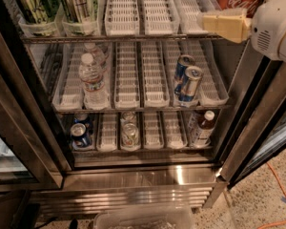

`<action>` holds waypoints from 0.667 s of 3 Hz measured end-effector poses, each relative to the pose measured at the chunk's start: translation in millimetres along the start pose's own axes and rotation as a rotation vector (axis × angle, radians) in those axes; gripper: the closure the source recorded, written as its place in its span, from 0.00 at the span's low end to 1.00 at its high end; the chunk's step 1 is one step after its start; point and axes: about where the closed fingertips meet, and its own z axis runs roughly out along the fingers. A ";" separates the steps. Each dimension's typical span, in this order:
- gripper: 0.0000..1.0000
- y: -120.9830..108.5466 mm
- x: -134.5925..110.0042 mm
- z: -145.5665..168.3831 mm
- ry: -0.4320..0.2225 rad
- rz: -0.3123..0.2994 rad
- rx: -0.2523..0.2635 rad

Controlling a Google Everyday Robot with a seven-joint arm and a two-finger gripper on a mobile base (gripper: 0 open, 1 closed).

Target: Pick coke can from top shelf of fridge

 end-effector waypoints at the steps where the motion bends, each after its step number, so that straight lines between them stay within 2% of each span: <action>1: 0.12 -8.6 0.1 -0.8 -0.028 -0.058 0.046; 2: 0.14 -18.6 -0.8 -5.3 -0.039 -0.079 0.102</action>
Offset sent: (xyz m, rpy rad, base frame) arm -0.0036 -0.0373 0.0043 -0.0530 -0.1277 -0.1559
